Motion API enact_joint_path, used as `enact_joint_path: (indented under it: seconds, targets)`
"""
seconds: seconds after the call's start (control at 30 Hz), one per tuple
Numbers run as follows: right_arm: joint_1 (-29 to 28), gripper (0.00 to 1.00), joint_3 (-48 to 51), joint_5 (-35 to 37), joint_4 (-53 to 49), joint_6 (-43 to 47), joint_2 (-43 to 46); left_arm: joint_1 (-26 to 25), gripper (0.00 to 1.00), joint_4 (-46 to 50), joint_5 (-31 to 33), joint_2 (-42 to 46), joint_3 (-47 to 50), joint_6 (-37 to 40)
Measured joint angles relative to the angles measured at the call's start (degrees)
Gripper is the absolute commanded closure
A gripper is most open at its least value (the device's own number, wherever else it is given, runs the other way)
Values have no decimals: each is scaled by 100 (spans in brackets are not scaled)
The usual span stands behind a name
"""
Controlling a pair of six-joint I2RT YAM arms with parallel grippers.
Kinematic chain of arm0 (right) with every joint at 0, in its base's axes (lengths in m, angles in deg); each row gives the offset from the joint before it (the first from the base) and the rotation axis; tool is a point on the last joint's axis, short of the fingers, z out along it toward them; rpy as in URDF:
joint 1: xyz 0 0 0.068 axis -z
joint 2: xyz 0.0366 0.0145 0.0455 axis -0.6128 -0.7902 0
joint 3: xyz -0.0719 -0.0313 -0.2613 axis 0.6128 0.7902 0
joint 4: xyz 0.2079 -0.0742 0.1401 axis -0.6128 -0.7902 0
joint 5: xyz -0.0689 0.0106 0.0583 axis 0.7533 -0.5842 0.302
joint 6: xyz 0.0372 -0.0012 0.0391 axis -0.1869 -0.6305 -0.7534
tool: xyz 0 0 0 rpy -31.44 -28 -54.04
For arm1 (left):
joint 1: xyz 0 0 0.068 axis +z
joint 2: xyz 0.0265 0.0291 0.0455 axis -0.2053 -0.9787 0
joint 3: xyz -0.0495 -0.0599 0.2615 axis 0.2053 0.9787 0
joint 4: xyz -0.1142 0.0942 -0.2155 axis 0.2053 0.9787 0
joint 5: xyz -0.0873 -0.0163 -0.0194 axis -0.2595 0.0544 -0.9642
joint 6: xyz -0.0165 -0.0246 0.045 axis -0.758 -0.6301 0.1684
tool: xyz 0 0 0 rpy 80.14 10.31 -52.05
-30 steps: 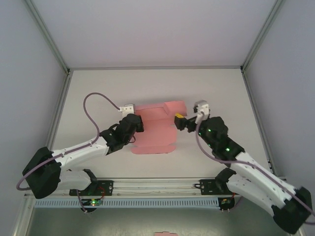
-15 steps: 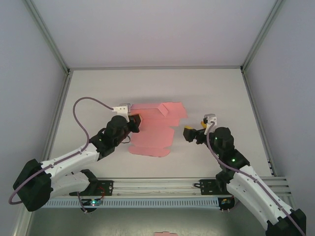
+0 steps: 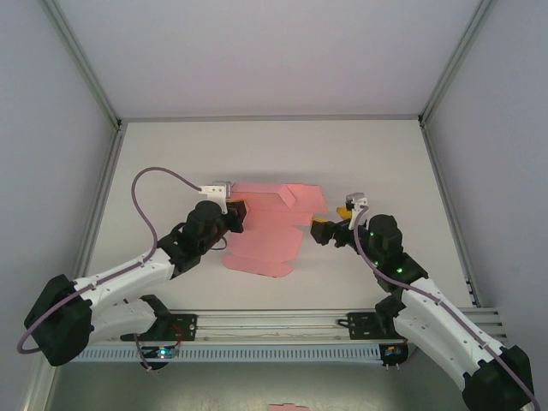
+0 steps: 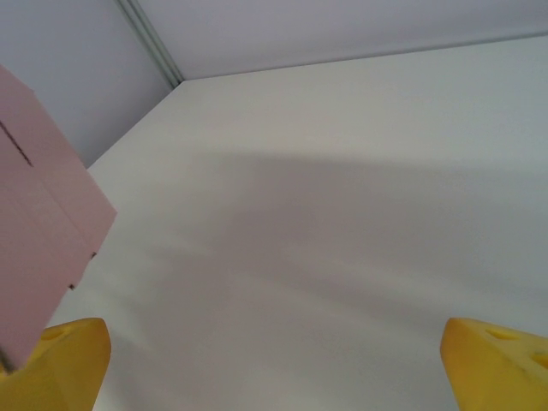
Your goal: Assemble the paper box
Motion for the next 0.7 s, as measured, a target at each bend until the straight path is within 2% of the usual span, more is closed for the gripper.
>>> enact_joint_path:
  seconds: [0.27, 0.4, 0.7]
  targets:
    - [-664, 2, -101, 643, 498, -81, -621, -55, 100, 0, -79, -389, -63, 125]
    - [-1108, 2, -214, 1392, 811, -72, -1027, -61, 100, -116, -184, -461, -83, 122]
    - [-1790, 2, -358, 3067, 1416, 24, -1821, -39, 100, -122, 87, -527, -96, -232]
